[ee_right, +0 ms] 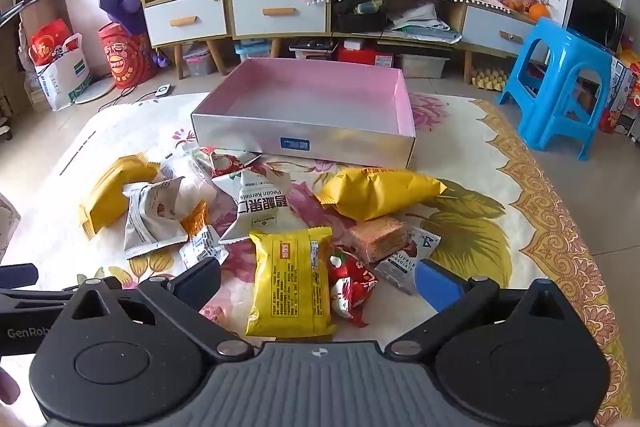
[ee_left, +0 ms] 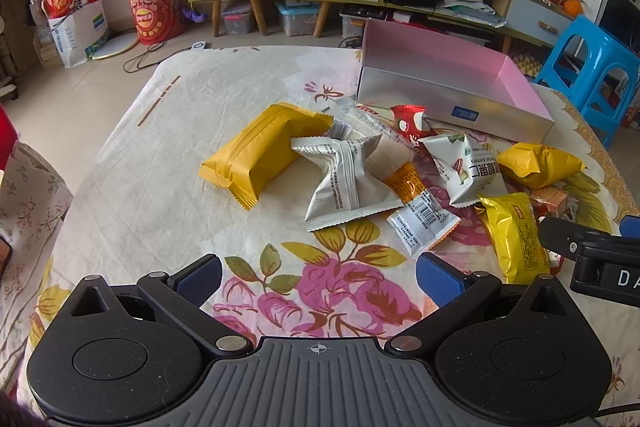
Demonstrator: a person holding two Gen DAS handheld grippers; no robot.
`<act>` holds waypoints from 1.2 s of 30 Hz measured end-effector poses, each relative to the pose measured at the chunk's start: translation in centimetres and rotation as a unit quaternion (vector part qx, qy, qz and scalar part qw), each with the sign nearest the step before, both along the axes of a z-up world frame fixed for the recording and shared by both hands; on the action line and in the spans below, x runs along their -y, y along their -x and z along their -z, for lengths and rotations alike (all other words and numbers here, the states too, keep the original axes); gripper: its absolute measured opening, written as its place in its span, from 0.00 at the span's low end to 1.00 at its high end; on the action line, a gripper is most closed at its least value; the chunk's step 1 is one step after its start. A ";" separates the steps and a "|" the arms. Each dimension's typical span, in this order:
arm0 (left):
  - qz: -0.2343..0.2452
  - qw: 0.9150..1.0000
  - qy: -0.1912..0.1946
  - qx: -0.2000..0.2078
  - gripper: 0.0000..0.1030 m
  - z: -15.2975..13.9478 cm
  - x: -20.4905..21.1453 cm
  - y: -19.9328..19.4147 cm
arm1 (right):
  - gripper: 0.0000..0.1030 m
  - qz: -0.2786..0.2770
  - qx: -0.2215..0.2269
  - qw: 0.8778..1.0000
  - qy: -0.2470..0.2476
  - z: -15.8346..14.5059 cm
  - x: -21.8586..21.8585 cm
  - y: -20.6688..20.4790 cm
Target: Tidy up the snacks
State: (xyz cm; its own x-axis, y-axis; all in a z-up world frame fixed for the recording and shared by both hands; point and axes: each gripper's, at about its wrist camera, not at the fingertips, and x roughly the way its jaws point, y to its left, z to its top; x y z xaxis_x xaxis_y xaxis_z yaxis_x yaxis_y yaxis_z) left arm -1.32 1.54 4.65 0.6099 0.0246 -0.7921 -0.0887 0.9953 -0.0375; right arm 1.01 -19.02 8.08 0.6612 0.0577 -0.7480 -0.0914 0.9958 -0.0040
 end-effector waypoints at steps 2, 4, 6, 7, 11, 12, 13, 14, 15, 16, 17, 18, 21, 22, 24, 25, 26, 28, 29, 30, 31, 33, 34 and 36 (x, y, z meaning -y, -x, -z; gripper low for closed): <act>0.000 1.000 0.000 0.000 1.00 0.0 0.0 0.0 | 0.93 -0.001 0.000 1.000 0.001 0.1 0.0 0.0; 0.001 1.000 0.000 -0.001 1.00 0.0 0.0 0.0 | 0.93 -0.002 -0.001 1.000 0.003 0.3 -0.1 0.0; 0.001 1.000 0.001 -0.001 1.00 0.0 0.1 0.1 | 0.93 -0.004 -0.001 1.000 0.007 0.7 -0.3 0.0; 0.001 1.000 0.001 0.000 1.00 0.0 0.1 0.1 | 0.93 -0.005 -0.001 1.000 0.010 0.9 -0.4 0.0; 0.000 1.000 0.003 0.001 1.00 -0.2 0.0 0.2 | 0.93 -0.006 -0.004 1.000 0.013 0.0 -0.5 0.2; 0.000 1.000 0.003 0.001 1.00 -0.2 0.0 0.2 | 0.93 -0.006 -0.005 1.000 0.015 -0.1 -0.5 0.2; 0.000 1.000 0.003 0.001 1.00 -0.3 0.0 0.2 | 0.93 -0.006 -0.006 1.000 0.015 -0.3 -0.4 0.1; 0.000 1.000 0.004 0.000 1.00 -0.3 0.0 0.2 | 0.93 -0.006 -0.006 1.000 0.015 -0.4 -0.5 0.1; 0.000 1.000 0.004 0.000 1.00 -0.3 0.0 0.2 | 0.93 -0.005 0.003 1.000 0.012 0.4 -0.6 0.1; 0.000 1.000 0.004 0.000 1.00 -0.3 0.0 0.2 | 0.93 -0.005 0.002 1.000 0.012 0.4 -0.6 0.1; 0.000 1.000 0.004 0.001 1.00 -0.3 0.0 0.2 | 0.93 -0.004 0.003 1.000 0.010 0.4 -0.6 0.1; 0.000 1.000 0.003 0.001 1.00 -0.3 0.0 0.2 | 0.93 -0.004 0.002 1.000 0.009 0.5 -0.5 0.1; -0.001 1.000 0.004 0.001 1.00 -0.3 0.0 0.2 | 0.93 -0.004 0.001 1.000 0.007 0.5 -0.5 0.1; 0.000 1.000 0.004 0.001 1.00 -0.3 0.0 0.2 | 0.93 -0.004 0.001 1.000 0.007 0.5 -0.5 0.1; 0.000 1.000 0.003 0.001 1.00 -0.3 0.0 0.2 | 0.93 -0.004 0.000 1.000 0.008 0.4 -0.5 0.1; 0.000 1.000 0.003 0.000 1.00 -0.3 0.0 0.2 | 0.93 -0.004 0.001 1.000 0.007 0.4 -0.5 0.1; 0.000 1.000 0.003 0.000 1.00 -0.3 0.0 0.2 | 0.93 -0.004 0.003 1.000 0.007 0.5 -0.5 0.1; 0.000 1.000 0.003 0.000 1.00 -0.3 0.0 0.2 | 0.93 -0.003 0.005 1.000 0.007 0.5 -0.5 0.1; 0.000 1.000 0.003 0.000 1.00 -0.3 0.0 0.2 | 0.93 -0.003 0.002 1.000 0.009 0.5 -0.5 0.1; 0.000 1.000 0.003 0.000 1.00 -0.3 0.0 0.2 | 0.93 -0.003 0.001 1.000 0.009 0.5 -0.4 0.1; 0.000 1.000 0.004 0.001 1.00 -0.3 0.0 0.2 | 0.93 -0.003 0.001 1.000 0.010 0.5 -0.5 0.1; 0.000 1.000 0.004 0.001 1.00 -0.3 0.0 0.2 | 0.93 -0.003 -0.003 1.000 0.011 0.5 -0.5 0.1; 0.000 1.000 0.004 0.001 1.00 -0.3 0.0 0.2 | 0.93 -0.003 -0.002 1.000 0.011 0.5 -0.5 0.1; 0.000 1.000 0.004 0.001 1.00 -0.3 0.0 0.2 | 0.93 -0.003 -0.002 1.000 0.011 0.5 -0.5 0.1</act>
State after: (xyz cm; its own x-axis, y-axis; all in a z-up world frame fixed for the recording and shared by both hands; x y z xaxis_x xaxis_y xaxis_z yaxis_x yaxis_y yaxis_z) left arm -1.52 1.58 4.90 0.6107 0.0189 -0.7917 -0.0887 0.9951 -0.0446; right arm 0.96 -18.54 7.53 0.6575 0.0447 -0.7521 -0.0969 0.9950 -0.0256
